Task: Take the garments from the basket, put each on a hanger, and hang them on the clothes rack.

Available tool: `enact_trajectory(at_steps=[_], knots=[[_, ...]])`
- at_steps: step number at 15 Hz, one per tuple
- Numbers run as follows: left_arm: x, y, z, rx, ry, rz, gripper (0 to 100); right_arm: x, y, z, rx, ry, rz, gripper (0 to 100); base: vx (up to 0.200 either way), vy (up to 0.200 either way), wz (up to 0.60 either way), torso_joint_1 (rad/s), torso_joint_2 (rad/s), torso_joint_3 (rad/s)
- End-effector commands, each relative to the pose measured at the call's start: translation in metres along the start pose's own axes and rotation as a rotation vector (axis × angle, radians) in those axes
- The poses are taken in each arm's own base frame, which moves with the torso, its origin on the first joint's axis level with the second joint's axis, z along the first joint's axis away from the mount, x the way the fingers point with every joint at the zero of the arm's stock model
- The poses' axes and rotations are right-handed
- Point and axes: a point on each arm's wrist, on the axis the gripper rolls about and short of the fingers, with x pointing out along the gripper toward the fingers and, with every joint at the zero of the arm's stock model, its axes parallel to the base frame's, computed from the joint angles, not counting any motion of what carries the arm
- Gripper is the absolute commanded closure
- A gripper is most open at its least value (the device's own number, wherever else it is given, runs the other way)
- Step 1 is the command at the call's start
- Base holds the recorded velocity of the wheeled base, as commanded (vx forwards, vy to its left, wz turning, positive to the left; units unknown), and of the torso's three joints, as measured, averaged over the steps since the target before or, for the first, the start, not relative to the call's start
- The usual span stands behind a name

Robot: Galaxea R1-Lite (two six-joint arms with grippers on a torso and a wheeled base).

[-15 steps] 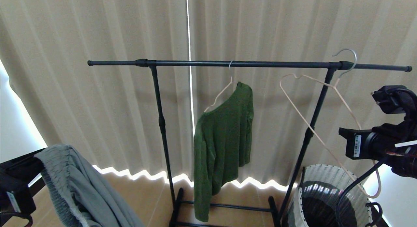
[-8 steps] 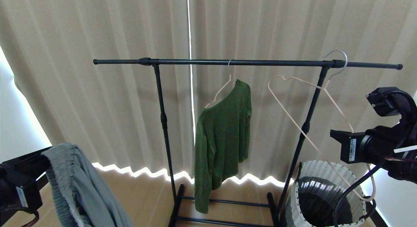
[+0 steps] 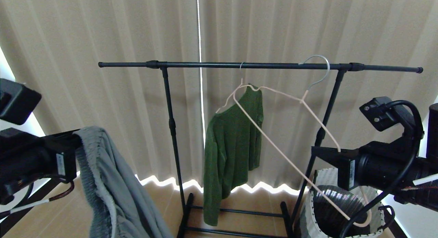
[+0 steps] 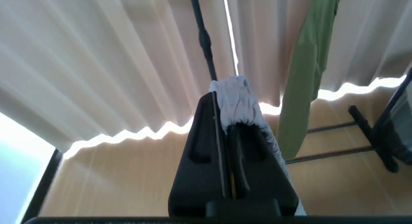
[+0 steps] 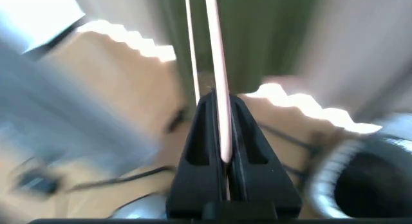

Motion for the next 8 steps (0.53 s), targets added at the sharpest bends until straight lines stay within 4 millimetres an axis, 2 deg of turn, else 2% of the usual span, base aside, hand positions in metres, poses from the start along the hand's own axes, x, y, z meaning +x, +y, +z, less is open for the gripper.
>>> enact_trajectory(at_steps=[1,4,5,6,8], knots=[[0.038,-0.018,0.016,-0.02,0.047,0.011,100,0.002,0.019,-0.005,-0.009,0.027,0.113,100,0.0,0.0,0.0,0.0,0.0,0.0],[0.074,-0.026,0.033,-0.067,0.065,0.111,100,0.0,0.037,-0.009,-0.029,0.044,0.245,100,0.0,0.0,0.0,0.0,0.0,0.0],[0.092,-0.029,0.04,-0.112,0.069,0.147,100,-0.001,0.044,-0.014,-0.039,0.067,0.297,100,0.0,0.0,0.0,0.0,0.0,0.0],[0.099,-0.03,0.041,-0.124,0.072,0.164,100,-0.002,0.048,-0.016,-0.041,0.073,0.316,100,0.0,0.0,0.0,0.0,0.0,0.0],[0.125,-0.032,0.047,-0.143,0.082,0.252,100,-0.008,0.06,-0.02,-0.037,0.092,0.377,100,0.0,0.0,0.0,0.0,0.0,0.0]])
